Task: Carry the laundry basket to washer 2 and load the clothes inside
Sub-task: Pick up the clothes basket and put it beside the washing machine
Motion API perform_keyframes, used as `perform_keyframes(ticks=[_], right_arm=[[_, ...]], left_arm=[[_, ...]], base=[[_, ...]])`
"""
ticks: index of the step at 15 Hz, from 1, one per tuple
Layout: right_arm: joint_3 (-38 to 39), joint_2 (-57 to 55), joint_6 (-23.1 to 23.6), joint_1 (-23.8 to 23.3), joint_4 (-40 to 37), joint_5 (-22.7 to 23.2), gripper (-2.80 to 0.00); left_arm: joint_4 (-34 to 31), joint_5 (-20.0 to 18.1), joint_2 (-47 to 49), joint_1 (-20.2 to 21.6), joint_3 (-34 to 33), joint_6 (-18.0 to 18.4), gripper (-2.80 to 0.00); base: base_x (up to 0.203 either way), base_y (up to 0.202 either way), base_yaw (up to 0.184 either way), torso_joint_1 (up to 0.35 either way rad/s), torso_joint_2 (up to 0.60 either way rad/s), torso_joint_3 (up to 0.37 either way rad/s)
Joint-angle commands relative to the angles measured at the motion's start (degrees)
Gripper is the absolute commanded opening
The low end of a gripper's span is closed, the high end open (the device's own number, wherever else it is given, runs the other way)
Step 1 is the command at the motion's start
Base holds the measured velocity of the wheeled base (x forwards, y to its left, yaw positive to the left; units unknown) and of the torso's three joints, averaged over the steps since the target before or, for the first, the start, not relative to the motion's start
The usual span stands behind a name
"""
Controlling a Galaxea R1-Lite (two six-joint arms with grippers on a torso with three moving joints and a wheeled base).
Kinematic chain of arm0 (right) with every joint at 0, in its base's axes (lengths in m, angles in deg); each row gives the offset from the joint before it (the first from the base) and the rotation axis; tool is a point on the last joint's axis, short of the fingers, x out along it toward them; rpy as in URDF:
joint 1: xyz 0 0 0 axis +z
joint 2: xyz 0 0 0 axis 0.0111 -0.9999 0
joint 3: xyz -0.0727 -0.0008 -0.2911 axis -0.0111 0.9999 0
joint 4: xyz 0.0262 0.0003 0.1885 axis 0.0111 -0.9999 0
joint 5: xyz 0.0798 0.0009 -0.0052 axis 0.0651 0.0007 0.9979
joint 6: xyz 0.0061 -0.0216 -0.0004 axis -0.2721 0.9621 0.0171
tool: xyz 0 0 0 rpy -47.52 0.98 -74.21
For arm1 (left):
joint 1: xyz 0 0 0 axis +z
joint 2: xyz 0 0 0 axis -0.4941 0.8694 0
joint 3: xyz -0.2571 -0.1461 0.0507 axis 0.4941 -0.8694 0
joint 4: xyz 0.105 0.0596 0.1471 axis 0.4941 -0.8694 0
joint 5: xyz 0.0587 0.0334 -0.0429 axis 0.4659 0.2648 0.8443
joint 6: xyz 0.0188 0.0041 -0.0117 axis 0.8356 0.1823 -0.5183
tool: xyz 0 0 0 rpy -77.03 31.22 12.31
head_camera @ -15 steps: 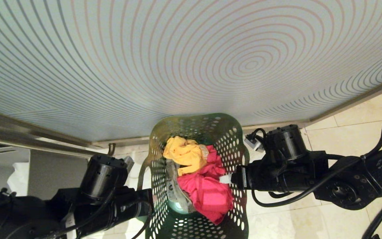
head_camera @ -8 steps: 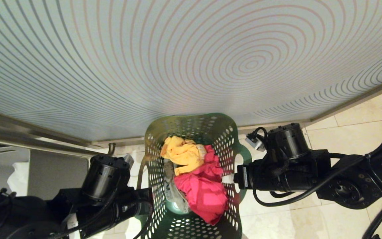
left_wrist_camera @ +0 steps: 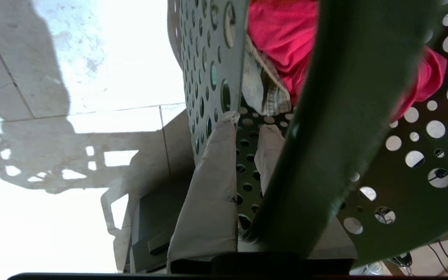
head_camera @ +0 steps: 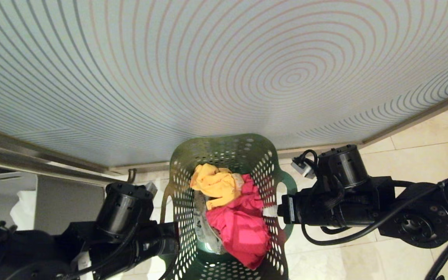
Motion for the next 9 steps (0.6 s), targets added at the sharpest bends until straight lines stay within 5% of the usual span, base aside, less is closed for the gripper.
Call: perform_keyframes(ticks=[1, 9], right_arm=[[0.0, 0.4, -0.1, 0.1, 0.1, 0.2, -2.8], [0.0, 1.5, -0.1, 0.1, -0.9, 0.1, -2.8]], left_arm=[[0.0, 0.2, -0.3, 0.0, -0.3, -0.2, -2.8], [0.0, 0.6, -0.6, -2.2, -0.3, -0.2, -2.8]], base=[[0.0, 0.0, 0.0, 0.002, 0.0, 0.168], [0.0, 0.0, 0.0, 0.002, 0.0, 0.196]])
